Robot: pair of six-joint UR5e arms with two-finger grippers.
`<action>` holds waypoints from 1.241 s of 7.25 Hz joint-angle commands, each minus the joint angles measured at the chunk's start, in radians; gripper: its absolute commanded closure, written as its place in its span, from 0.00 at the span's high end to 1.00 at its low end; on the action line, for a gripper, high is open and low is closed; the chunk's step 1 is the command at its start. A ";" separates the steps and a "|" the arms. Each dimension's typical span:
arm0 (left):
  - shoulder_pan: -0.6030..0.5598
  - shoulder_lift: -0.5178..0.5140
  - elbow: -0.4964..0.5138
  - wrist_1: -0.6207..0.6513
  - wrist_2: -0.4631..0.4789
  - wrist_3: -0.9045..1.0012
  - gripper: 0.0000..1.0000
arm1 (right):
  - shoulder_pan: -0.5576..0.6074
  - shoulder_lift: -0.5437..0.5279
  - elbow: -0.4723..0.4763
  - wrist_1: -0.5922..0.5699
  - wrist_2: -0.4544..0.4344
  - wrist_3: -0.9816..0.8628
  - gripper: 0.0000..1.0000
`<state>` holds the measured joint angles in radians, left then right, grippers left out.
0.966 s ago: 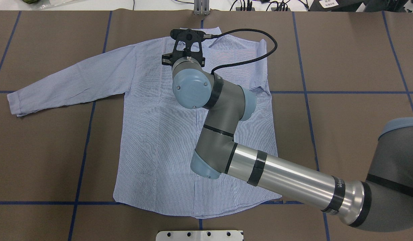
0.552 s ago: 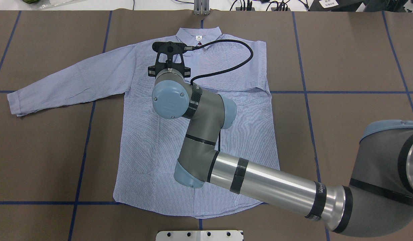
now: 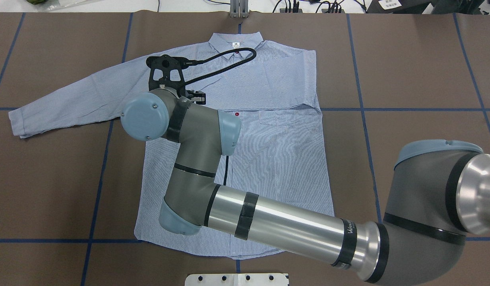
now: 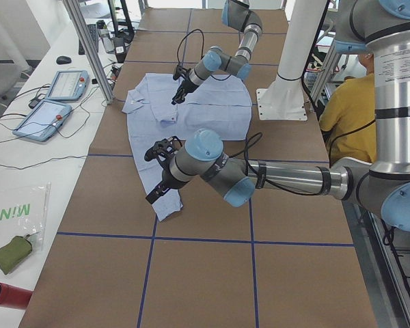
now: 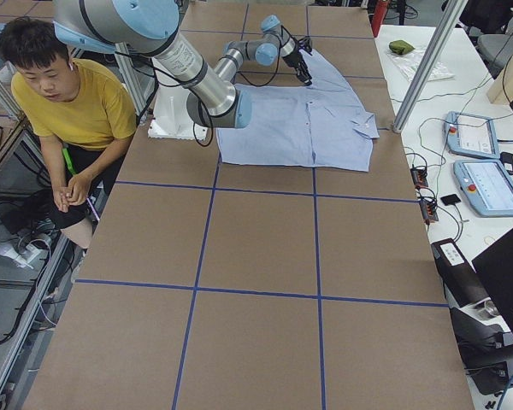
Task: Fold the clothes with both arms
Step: 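Lift the cuff with the right gripper and fold it across the shirt front, then release the sleeve and raise the right gripper away from the shirt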
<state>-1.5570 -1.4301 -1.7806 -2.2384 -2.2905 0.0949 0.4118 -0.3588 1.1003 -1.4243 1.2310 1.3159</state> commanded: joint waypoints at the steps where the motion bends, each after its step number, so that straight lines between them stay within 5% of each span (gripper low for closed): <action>1: 0.002 -0.003 -0.005 -0.006 -0.012 -0.058 1.00 | 0.088 0.044 0.015 -0.167 0.165 0.042 1.00; 3: 0.047 0.000 0.041 -0.196 -0.020 -0.107 1.00 | 0.300 -0.084 0.182 -0.189 0.437 -0.088 1.00; 5: 0.092 -0.003 0.116 -0.271 -0.015 -0.144 1.00 | 0.447 -0.356 0.522 -0.199 0.623 -0.237 1.00; 7: 0.206 -0.001 0.169 -0.416 0.032 -0.440 1.00 | 0.559 -0.623 0.804 -0.225 0.695 -0.416 1.00; 9: 0.373 -0.006 0.312 -0.696 0.226 -0.727 1.00 | 0.666 -0.802 0.884 -0.211 0.778 -0.591 1.00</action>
<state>-1.2854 -1.4330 -1.5500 -2.7717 -2.1742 -0.4552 1.0110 -1.0438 1.9213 -1.6417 1.9631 0.8282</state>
